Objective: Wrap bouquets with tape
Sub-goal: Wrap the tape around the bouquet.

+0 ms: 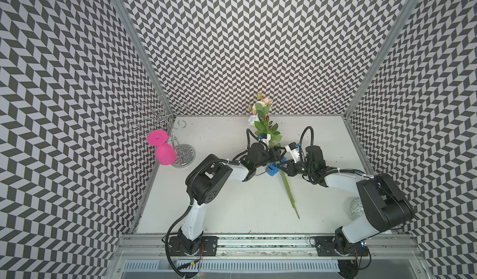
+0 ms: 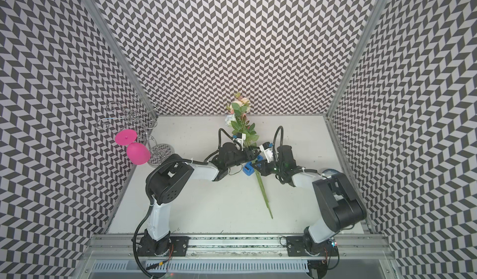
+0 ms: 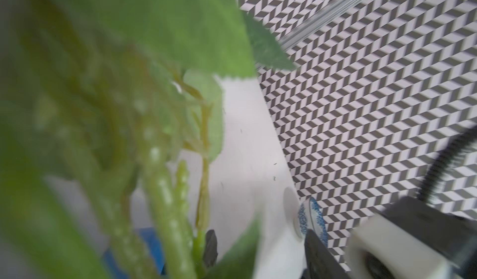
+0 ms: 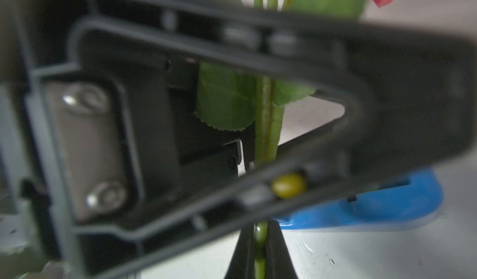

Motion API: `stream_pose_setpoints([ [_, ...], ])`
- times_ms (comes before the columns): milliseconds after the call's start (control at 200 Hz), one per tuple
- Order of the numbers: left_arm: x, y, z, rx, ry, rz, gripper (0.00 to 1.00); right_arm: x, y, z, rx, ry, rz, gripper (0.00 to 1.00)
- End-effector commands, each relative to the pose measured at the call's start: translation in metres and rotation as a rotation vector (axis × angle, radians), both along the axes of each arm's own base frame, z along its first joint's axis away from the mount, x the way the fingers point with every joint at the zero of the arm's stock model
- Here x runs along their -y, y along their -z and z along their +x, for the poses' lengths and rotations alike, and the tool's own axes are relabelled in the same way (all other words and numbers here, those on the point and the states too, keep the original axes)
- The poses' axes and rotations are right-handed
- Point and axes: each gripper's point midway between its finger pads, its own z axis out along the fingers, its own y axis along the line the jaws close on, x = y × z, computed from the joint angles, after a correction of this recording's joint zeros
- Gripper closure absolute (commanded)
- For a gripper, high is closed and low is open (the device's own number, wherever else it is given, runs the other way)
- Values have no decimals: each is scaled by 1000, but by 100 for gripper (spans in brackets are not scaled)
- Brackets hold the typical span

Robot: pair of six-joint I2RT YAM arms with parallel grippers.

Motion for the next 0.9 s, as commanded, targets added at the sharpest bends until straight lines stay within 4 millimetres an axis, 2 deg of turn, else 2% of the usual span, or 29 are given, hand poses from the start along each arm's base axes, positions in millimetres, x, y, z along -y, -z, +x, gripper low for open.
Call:
stream_pose_setpoints([
  [0,7,1,-3,21,-14,175,49,0,-23,25,159,117,-138,100],
  [120,12,7,-5,17,-12,234,60,-9,-24,26,168,148,-193,100],
  [295,12,5,-5,17,-18,246,100,-13,-20,24,164,141,-209,100],
  [365,12,3,-4,20,-16,239,100,-17,-21,20,179,102,-197,100],
  [416,13,0,-5,28,-11,221,100,-20,-22,16,184,69,-178,95],
  [511,13,-9,-7,34,1,153,100,-17,-25,9,150,0,-73,72],
  [596,10,-19,-7,55,15,85,100,-9,-29,2,108,-55,42,63],
  [746,9,-44,-11,120,40,-35,100,-15,-30,-15,56,-173,162,59],
  [896,1,-62,-17,152,50,-148,100,-17,-22,-17,19,-192,213,60],
])
